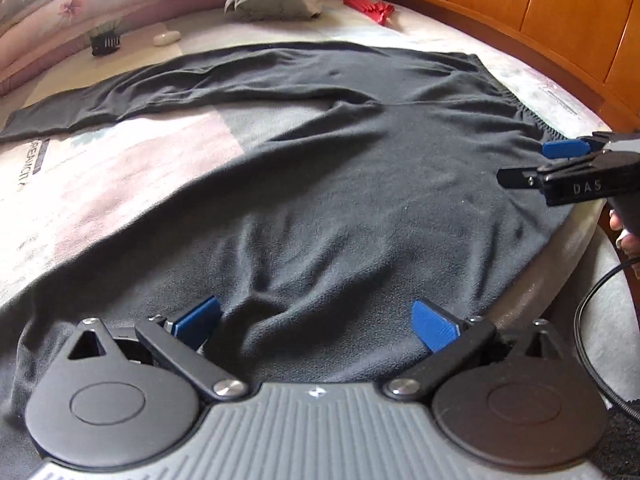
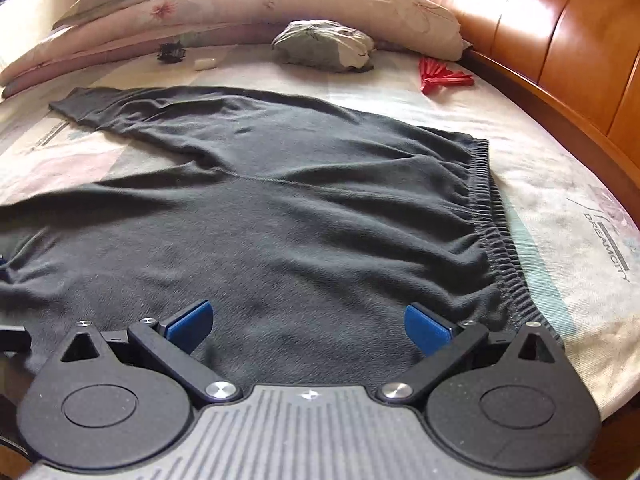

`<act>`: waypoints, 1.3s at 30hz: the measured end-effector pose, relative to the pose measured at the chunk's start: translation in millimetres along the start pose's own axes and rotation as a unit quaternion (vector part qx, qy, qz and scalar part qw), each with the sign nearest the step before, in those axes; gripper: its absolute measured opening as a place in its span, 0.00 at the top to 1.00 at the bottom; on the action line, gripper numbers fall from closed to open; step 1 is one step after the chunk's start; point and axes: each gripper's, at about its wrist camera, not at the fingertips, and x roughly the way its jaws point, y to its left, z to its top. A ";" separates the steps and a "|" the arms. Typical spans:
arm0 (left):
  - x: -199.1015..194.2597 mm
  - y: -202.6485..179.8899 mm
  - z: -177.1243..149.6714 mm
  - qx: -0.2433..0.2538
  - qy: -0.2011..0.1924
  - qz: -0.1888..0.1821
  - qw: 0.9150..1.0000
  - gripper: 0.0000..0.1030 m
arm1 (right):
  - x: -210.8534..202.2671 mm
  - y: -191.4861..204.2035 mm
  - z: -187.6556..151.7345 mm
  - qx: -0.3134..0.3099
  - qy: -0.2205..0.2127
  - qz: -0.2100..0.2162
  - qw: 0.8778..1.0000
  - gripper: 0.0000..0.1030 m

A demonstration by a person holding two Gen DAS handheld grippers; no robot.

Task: Fold clothes

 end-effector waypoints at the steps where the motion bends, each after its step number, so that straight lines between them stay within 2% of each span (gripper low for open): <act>1: -1.8 -0.2 -1.8 -0.003 0.005 -0.005 1.000 0.01 | 2.1 2.8 -3.9 -0.003 0.004 0.000 1.000 0.00; 3: -7.7 1.0 -4.5 -0.006 0.015 -0.023 1.000 0.01 | 2.7 2.6 -8.6 0.006 0.002 0.004 1.000 0.00; 5: -17.4 7.9 -4.6 -0.013 0.007 -0.038 0.999 0.01 | 1.9 0.5 -11.1 0.018 -0.003 0.007 1.000 0.00; 9: -24.3 36.6 3.7 -0.057 -0.019 -0.006 0.998 0.01 | 2.7 3.0 -8.9 0.019 0.005 0.001 1.000 0.00; 11: -17.7 50.7 2.2 -0.091 -0.001 0.003 0.996 0.01 | 2.1 3.6 -10.4 0.020 0.002 -0.001 1.000 0.00; 12: -14.5 57.3 -2.2 -0.110 0.009 -0.002 0.994 0.01 | 1.8 3.7 -11.2 0.021 0.000 -0.001 1.000 0.00; 14: -20.4 59.9 -12.1 -0.117 -0.001 -0.019 0.993 0.01 | 1.7 3.7 -11.9 0.022 -0.001 -0.002 1.000 0.00; 17: -32.5 65.6 -17.5 -0.134 0.004 -0.064 0.989 0.01 | 2.2 4.6 -11.1 0.025 0.000 -0.004 1.000 0.00; 18: -35.8 71.2 -16.0 -0.143 0.000 -0.066 0.988 0.01 | 2.4 4.9 -10.7 0.026 0.001 -0.005 1.000 0.00; 21: -39.8 90.7 -5.7 -0.158 -0.029 -0.036 0.986 0.01 | 2.6 6.0 -11.1 0.028 0.000 -0.007 1.000 0.00; 24: -28.0 118.5 4.0 -0.186 -0.046 -0.025 0.981 0.01 | 2.7 5.8 -11.1 0.028 0.000 -0.007 1.000 0.00; 27: -13.2 145.5 2.2 -0.211 -0.047 0.000 0.976 0.01 | 2.7 6.0 -10.8 0.029 0.002 -0.007 1.000 0.00; 31: -20.1 167.6 2.5 -0.248 -0.053 0.001 0.967 0.02 | 3.4 5.4 -10.8 0.028 0.000 -0.005 1.000 0.00; 36: -38.4 143.2 2.7 -0.214 -0.037 -0.014 0.976 0.02 | 3.6 6.2 -10.9 0.027 -0.001 -0.005 1.000 0.00; 39: -38.8 114.7 -3.9 -0.183 -0.004 -0.025 0.983 0.02 | 3.7 6.5 -10.9 0.028 -0.001 -0.006 1.000 0.00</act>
